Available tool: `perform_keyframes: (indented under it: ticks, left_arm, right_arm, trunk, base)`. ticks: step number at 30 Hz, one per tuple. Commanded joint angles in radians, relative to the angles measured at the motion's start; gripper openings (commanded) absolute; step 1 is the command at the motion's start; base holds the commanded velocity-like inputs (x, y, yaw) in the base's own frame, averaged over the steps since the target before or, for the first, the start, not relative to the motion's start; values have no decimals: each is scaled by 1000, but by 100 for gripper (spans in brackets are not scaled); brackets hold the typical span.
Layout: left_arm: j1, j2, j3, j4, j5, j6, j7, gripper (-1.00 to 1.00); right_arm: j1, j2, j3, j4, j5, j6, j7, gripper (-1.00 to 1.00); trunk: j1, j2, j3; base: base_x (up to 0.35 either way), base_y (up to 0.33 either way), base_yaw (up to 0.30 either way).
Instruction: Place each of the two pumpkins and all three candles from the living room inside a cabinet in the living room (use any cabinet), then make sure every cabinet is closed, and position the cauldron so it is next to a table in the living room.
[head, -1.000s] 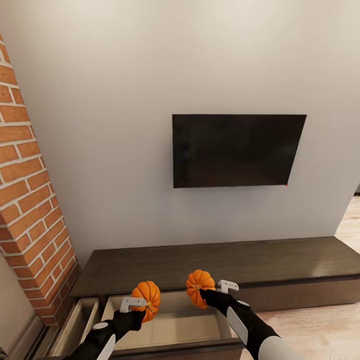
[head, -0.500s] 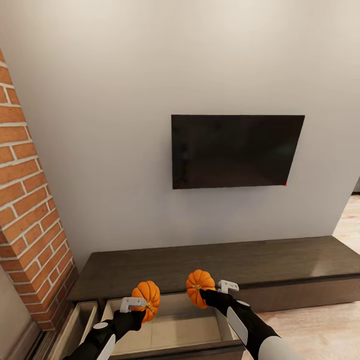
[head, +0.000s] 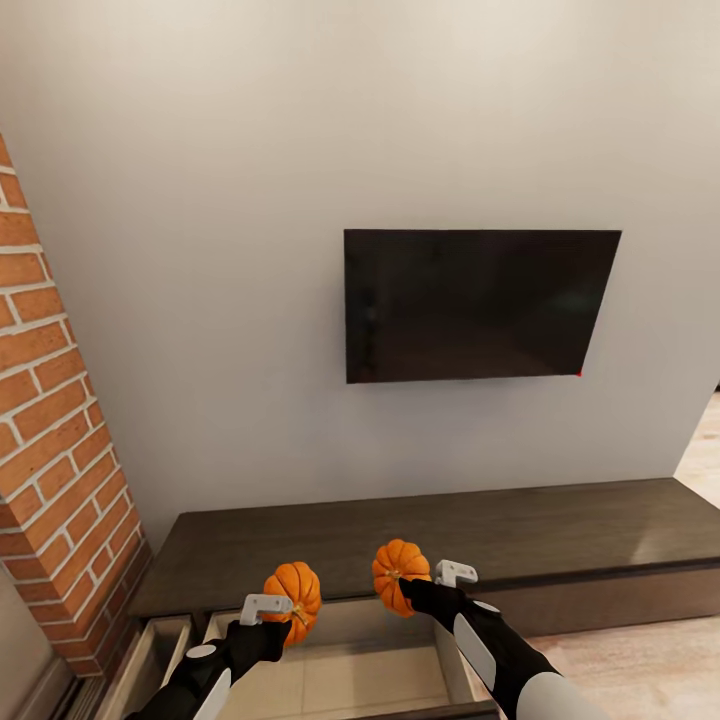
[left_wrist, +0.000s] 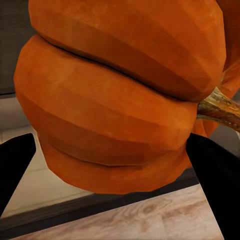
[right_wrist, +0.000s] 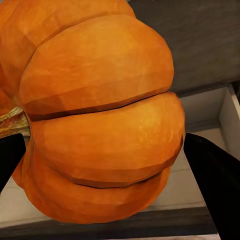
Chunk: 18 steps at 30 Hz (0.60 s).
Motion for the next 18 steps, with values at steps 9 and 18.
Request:
perform_keyframes:
  ticks: [9,18]
  left_arm:
    - [-1,1,-2,-2,7,5,2,-100]
    - [1,1,-2,-2,7,4,2,-100]
  right_arm:
    - [-1,-1,2,-1,-6,4,-1,-100]
    - [-1,-1,3,-1,-6,4,2,-100]
  trunk:
    - [0,-1,-1]
    - [27,-50,-23]
  base:
    - [10,2,0]
    - [0,0,0]
